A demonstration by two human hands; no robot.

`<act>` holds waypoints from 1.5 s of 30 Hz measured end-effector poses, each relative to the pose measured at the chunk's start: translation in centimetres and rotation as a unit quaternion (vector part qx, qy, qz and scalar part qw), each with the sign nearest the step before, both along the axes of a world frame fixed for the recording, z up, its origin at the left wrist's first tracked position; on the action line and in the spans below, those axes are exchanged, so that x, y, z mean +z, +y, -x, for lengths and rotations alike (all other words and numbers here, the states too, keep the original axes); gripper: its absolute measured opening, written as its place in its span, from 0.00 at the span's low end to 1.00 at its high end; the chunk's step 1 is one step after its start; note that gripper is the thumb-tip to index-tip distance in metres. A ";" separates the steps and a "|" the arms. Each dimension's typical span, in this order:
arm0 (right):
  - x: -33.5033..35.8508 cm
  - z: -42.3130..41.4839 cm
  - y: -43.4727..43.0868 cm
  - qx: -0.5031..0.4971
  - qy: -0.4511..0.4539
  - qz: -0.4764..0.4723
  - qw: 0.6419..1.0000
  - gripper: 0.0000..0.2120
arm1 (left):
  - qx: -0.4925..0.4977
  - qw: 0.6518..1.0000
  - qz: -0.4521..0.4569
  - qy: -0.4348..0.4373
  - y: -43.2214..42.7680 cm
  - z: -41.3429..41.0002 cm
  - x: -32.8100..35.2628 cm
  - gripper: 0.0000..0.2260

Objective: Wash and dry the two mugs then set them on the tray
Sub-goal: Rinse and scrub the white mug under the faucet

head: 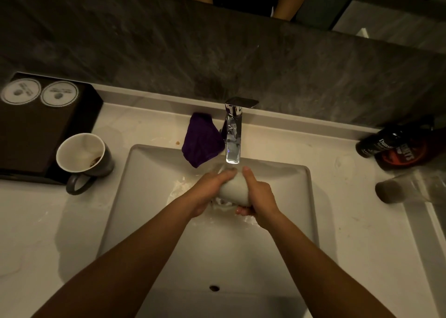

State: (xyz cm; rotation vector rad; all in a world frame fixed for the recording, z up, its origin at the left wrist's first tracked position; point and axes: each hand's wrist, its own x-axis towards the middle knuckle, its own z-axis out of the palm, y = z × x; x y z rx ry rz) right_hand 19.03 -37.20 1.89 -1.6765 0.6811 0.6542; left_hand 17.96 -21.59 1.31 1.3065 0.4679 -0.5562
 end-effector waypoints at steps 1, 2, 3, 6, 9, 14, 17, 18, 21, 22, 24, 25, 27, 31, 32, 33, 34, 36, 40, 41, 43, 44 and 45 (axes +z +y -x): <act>0.2 -0.2 -0.2 -0.009 0.047 -0.049 0.998 0.35 | 0.014 1.000 0.006 -0.023 0.1 0.3 -0.1 0.27; 0.3 -0.4 -0.3 -0.007 0.075 -0.080 0.994 0.35 | 0.022 0.999 0.005 -0.042 0.2 0.4 -0.3 0.28; 0.3 -0.6 -0.3 -0.001 0.079 -0.084 0.993 0.34 | 0.025 0.998 0.001 -0.054 0.2 0.4 -0.3 0.28; 0.0 -0.2 0.0 0.095 -0.102 0.057 0.989 0.30 | 0.028 0.999 -0.013 -0.009 -0.2 -0.4 0.1 0.24; -0.7 0.9 -0.2 0.168 -0.248 0.143 0.943 0.22 | 0.011 0.993 0.001 0.119 -0.3 -1.1 1.4 0.20; 0.1 0.5 0.2 0.028 -0.033 -0.017 0.999 0.31 | 0.036 0.997 0.037 0.052 0.0 -0.7 0.7 0.16; 0.6 0.2 0.3 -0.009 0.136 -0.159 0.978 0.31 | 0.083 0.995 0.045 -0.011 0.1 0.0 -0.4 0.13; 0.7 0.2 0.4 -0.014 0.170 -0.192 0.967 0.32 | 0.106 0.993 0.051 -0.027 0.0 0.4 -0.9 0.14; 0.7 0.6 1.1 -0.029 0.249 -0.258 0.933 0.26 | 0.183 0.979 0.071 -0.049 -0.3 1.2 -2.1 0.19; 0.7 0.9 1.3 -0.038 0.267 -0.277 0.922 0.24 | 0.206 0.975 0.074 -0.044 -0.5 1.4 -2.3 0.20; 0.6 1.5 1.6 -0.052 0.282 -0.292 0.912 0.20 | 0.245 0.966 0.076 -0.030 -0.9 1.6 -2.6 0.24; 0.5 1.9 1.7 -0.045 0.279 -0.281 0.917 0.20 | 0.261 0.962 0.078 -0.021 -1.1 1.6 -2.8 0.28; 0.2 2.4 1.7 0.012 0.239 -0.199 0.950 0.24 | 0.288 0.954 0.080 0.006 -1.2 1.8 -2.9 0.35; -0.6 2.4 1.1 0.082 0.007 0.068 0.994 0.38 | 0.255 0.965 0.026 0.047 -0.9 2.1 -2.9 0.39; -0.5 2.1 0.8 0.080 -0.035 0.073 0.994 0.37 | 0.229 0.972 -0.004 0.056 -0.8 2.0 -2.8 0.38; -0.3 1.8 0.5 0.093 -0.064 0.063 0.992 0.36 | 0.201 0.977 -0.035 0.062 -0.6 1.9 -2.7 0.36; -0.1 1.6 0.3 0.123 -0.087 0.055 0.987 0.32 | 0.171 0.982 -0.057 0.064 -0.3 1.6 -2.6 0.34; 0.2 1.3 0.1 0.197 -0.127 0.061 0.970 0.25 | 0.115 0.990 -0.056 0.063 0.2 1.1 -2.2 0.32; 0.0 1.2 -0.1 0.196 -0.160 0.083 0.964 0.18 | 0.050 0.996 -0.027 0.072 1.1 0.6 -1.6 0.28; -0.1 1.2 0.0 0.180 -0.156 0.083 0.968 0.17 | 0.044 0.996 -0.027 0.068 1.2 0.7 -1.6 0.27; -0.3 1.4 0.2 0.139 -0.127 0.059 0.980 0.18 | 0.052 0.997 -0.031 0.054 1.2 1.2 -1.6 0.26; -0.4 1.5 0.4 0.117 -0.106 0.039 0.987 0.18 | 0.063 0.996 -0.040 0.054 1.1 1.5 -1.7 0.26; -0.5 1.7 0.7 0.101 -0.083 0.022 0.991 0.18 | 0.076 0.994 -0.055 0.061 0.9 2.0 -1.9 0.27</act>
